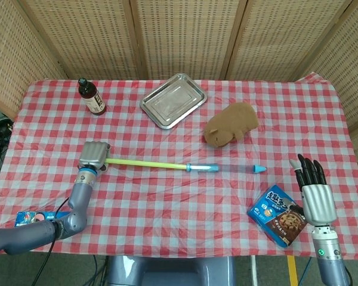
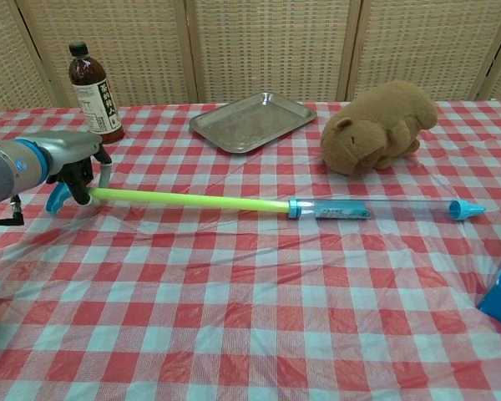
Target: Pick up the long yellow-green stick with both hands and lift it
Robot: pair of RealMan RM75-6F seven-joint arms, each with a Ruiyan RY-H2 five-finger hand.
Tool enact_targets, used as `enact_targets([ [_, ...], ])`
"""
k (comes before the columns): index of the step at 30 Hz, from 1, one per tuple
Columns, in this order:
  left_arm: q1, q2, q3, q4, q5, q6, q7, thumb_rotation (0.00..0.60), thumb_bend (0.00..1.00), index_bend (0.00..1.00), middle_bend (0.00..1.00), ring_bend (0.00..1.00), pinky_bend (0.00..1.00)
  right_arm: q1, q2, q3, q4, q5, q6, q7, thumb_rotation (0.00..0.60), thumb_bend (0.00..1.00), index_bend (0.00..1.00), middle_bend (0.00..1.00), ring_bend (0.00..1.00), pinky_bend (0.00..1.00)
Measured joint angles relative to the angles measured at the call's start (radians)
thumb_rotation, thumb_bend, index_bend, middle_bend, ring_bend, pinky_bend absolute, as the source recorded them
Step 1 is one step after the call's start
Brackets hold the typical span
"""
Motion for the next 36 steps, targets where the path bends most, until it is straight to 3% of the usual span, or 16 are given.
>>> enact_targets([
  [9, 0.032, 0.113, -0.037, -0.182, 0.03, 0.078, -0.054, 0.6, 0.65, 0.84, 0.91, 0.85, 0.75, 0.007, 0.006, -0.001, -0.025, -0.003, -0.01, -0.002, 0.6, 0.0, 0.11, 0.0, 0.0, 0.0],
  [15, 0.049, 0.162, -0.068, -0.27, 0.039, 0.11, -0.109, 0.6, 0.66, 0.85, 0.91, 0.85, 0.75, 0.032, 0.015, 0.021, -0.072, -0.009, -0.019, -0.022, 0.6, 0.06, 0.2, 0.1, 0.01, 0.0],
  [20, 0.056, 0.177, -0.083, -0.307, 0.066, 0.143, -0.138, 0.6, 0.65, 0.86, 0.92, 0.85, 0.75, 0.066, 0.019, 0.055, -0.142, -0.016, -0.028, -0.064, 0.6, 0.1, 0.23, 0.17, 0.08, 0.0],
  [29, 0.071, 0.229, -0.104, -0.382, 0.118, 0.18, -0.184, 0.6, 0.65, 0.86, 0.92, 0.85, 0.75, 0.114, 0.028, 0.106, -0.286, -0.004, -0.055, -0.206, 0.6, 0.19, 0.29, 0.46, 0.4, 0.02],
  [33, 0.076, 0.269, -0.114, -0.427, 0.121, 0.187, -0.189, 0.6, 0.65, 0.86, 0.92, 0.85, 0.75, 0.131, 0.038, 0.131, -0.343, 0.03, -0.073, -0.277, 0.6, 0.22, 0.3, 0.58, 0.53, 0.13],
  [36, 0.078, 0.293, -0.119, -0.456, 0.117, 0.191, -0.192, 0.6, 0.65, 0.86, 0.92, 0.85, 0.75, 0.144, 0.043, 0.151, -0.381, 0.061, -0.086, -0.329, 0.6, 0.22, 0.33, 0.77, 0.73, 0.3],
])
